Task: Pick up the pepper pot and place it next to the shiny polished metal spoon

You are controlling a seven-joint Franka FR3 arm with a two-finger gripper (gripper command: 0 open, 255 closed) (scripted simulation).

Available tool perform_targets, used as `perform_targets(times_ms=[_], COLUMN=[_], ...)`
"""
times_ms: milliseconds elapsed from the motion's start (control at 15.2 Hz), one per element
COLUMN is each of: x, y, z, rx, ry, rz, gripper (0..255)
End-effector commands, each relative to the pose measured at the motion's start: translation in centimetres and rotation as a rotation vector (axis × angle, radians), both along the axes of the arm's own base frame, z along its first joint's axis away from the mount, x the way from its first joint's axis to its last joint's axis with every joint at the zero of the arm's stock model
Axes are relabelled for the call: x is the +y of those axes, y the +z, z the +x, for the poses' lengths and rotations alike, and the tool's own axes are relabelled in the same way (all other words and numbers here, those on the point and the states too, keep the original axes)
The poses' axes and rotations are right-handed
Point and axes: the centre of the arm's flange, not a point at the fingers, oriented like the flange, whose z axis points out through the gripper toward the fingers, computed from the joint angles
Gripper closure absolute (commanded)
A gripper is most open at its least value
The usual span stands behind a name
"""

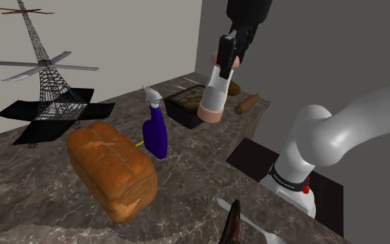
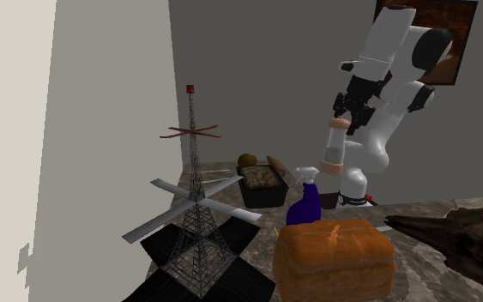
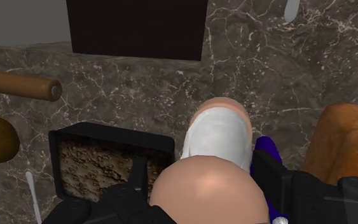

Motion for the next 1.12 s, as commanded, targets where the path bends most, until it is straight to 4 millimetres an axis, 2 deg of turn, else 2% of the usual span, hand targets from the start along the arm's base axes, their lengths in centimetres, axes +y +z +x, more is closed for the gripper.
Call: perform_targets(times_ms=[0,1056], x=[0.3,3.9], y=[0.6,6.1], z=[-2.6,-22.7], rx=[0.001,0.001], ry=[-0.001,-0.001], rz=[0.0,0.0], gripper=[255,255])
